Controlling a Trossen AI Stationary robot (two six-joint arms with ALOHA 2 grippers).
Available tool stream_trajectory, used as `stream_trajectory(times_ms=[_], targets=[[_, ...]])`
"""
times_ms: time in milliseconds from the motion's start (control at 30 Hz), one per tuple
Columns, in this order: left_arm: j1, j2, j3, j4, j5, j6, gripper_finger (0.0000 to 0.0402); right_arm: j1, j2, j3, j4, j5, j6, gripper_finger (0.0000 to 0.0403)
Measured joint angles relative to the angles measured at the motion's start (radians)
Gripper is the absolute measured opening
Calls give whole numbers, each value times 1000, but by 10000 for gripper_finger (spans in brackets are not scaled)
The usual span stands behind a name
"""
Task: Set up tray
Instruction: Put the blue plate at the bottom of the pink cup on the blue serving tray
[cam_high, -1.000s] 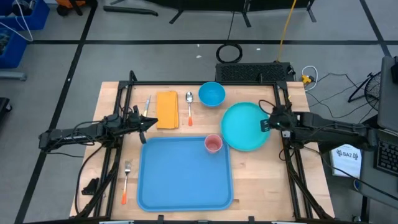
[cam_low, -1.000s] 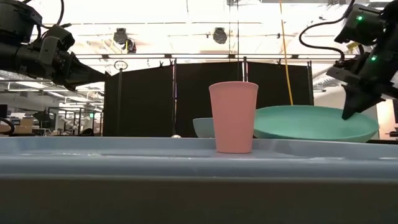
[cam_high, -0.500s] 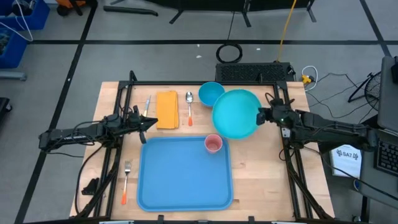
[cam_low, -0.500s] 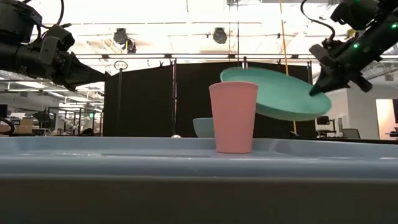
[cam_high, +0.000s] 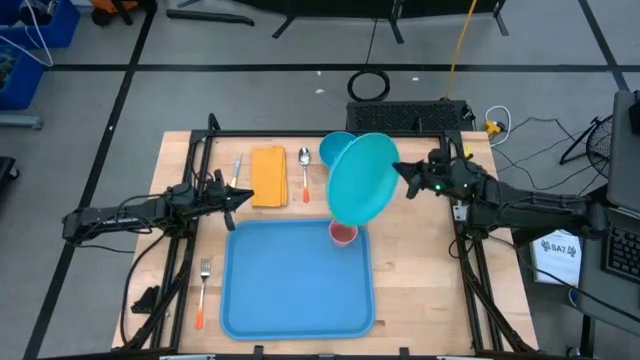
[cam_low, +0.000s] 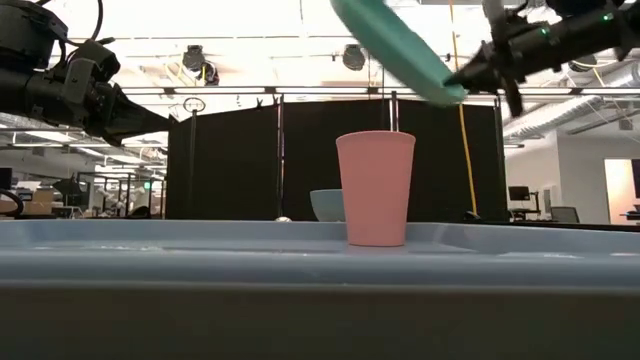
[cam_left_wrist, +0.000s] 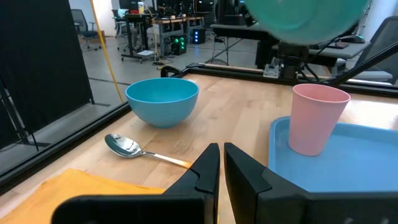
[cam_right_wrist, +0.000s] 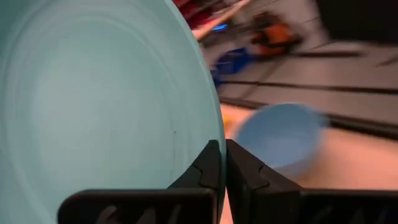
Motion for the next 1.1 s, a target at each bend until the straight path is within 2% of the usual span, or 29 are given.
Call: stream_trajectory(times_ms=[167, 267, 333, 600, 733, 867, 1100], targets=[[0, 0, 0, 0, 0, 0, 26, 48, 107, 0, 247, -183, 55, 0], [0, 0, 0, 0, 0, 0, 26, 92, 173, 16, 371, -247, 63, 0], [0, 0, 0, 0, 0, 0, 26, 132, 211, 52, 385, -266, 49, 0], [0, 0, 0, 0, 0, 0, 26, 324, 384, 296, 263, -258, -102, 0], [0, 0, 0, -1, 0, 0, 26, 435, 474, 420, 86, -187, -148, 0], [0, 0, 0, -1, 0, 0, 26, 520, 567, 506, -24, -145, -113, 0], [0, 0, 0, -1, 0, 0, 26, 618, 727, 568, -91, -105, -2, 0]])
